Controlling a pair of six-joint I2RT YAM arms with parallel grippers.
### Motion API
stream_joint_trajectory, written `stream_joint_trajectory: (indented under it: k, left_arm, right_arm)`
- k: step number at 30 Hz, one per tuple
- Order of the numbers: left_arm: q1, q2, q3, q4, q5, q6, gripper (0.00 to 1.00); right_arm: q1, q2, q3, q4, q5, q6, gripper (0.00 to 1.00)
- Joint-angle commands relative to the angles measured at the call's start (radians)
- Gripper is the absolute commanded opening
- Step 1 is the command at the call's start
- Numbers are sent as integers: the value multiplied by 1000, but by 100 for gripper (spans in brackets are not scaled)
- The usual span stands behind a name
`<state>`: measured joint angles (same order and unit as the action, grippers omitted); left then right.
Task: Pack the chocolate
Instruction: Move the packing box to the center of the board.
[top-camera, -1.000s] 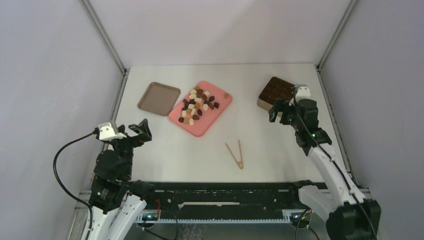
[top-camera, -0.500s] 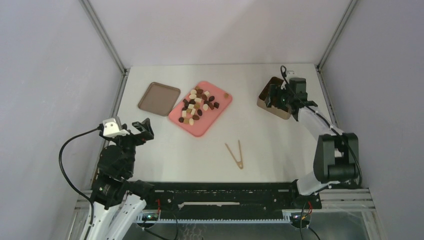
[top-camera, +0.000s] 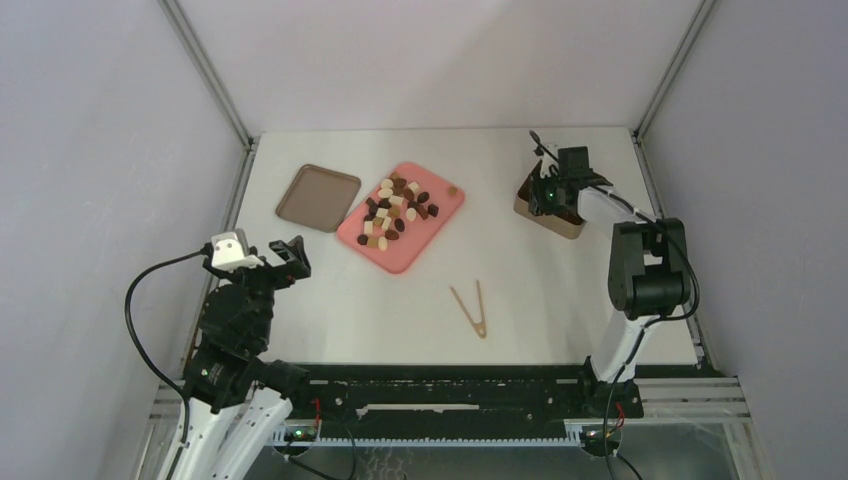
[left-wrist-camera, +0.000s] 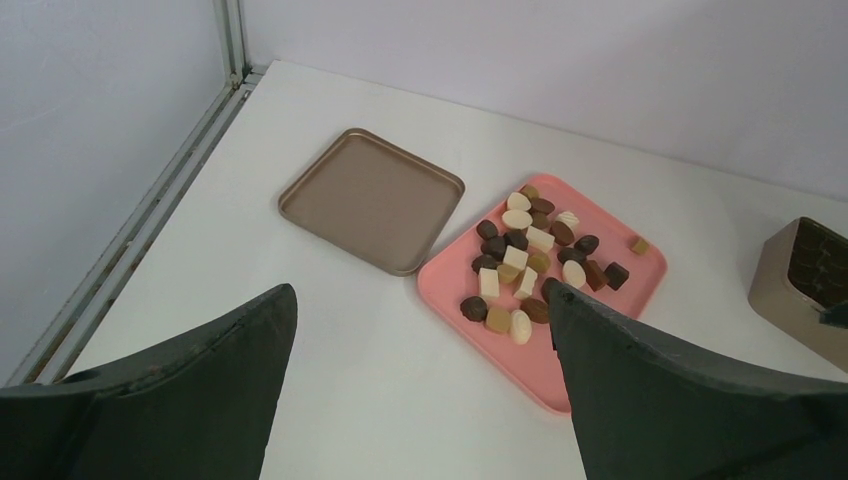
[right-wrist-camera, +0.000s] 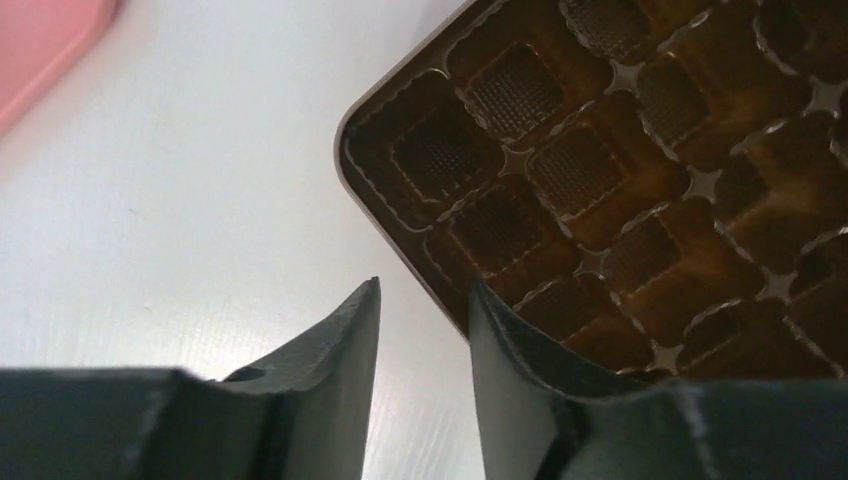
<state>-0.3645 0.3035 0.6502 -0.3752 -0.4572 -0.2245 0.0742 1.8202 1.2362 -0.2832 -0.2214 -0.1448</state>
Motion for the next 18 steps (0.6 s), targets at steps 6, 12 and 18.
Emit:
stream_joint_trajectory:
  k: [6,12,18]
  left_arm:
    - [-4,9,-17,46,30,25,100]
    - [-5,0,-19,47,38,25,100]
    - [-5,-9,-20,48,45,25,100]
  right_arm:
    - [99,13,61,-85,11,-173,20]
    - [182,-15,61,-141,-16,-223,0]
    - [287,-53,36,-165,-40,-232,0]
